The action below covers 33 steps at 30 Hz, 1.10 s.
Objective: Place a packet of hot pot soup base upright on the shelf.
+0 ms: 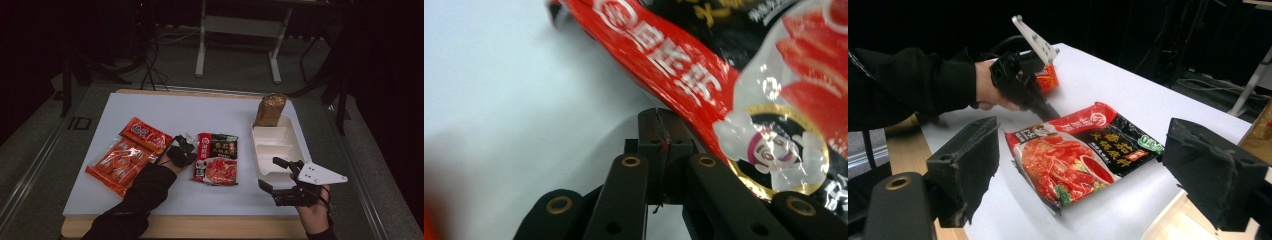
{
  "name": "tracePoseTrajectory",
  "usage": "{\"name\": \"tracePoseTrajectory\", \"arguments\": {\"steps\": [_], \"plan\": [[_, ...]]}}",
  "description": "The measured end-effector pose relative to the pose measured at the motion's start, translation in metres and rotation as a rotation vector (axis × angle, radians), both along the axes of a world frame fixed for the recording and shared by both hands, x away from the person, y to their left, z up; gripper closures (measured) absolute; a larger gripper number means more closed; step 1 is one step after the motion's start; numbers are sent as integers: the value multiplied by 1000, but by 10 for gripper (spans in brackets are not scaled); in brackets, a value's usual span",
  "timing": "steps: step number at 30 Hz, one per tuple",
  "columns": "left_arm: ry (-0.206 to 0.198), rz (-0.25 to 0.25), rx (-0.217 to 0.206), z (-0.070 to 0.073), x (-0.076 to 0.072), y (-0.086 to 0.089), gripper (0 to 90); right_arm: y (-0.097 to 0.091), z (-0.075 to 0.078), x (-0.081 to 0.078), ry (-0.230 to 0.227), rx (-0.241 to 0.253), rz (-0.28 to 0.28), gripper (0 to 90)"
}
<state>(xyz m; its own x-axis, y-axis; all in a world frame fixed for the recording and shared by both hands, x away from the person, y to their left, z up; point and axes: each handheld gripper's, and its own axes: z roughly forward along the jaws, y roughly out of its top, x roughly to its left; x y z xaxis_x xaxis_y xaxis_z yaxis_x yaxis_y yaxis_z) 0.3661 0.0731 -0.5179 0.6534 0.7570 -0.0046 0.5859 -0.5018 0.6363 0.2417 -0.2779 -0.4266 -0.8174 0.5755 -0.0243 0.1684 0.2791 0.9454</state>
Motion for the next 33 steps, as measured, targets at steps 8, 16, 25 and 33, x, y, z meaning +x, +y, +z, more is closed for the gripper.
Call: {"name": "tracePoseTrajectory", "arguments": {"steps": [8, 16, 25, 33], "plan": [[-57, 81, -114, 24, 11, 10, 779, 4, -3, 1, -6, -19, 2, 150], [-28, 101, -150, 23, 27, 1, 614, 5, -8, 2, -4, -41, -2, 149], [-2, 127, -178, 14, 44, -7, 593, 9, -15, 3, 8, -57, 17, 150], [45, 165, -164, -1, 57, -15, 570, 6, -15, 4, 14, -42, 16, 150]]}}
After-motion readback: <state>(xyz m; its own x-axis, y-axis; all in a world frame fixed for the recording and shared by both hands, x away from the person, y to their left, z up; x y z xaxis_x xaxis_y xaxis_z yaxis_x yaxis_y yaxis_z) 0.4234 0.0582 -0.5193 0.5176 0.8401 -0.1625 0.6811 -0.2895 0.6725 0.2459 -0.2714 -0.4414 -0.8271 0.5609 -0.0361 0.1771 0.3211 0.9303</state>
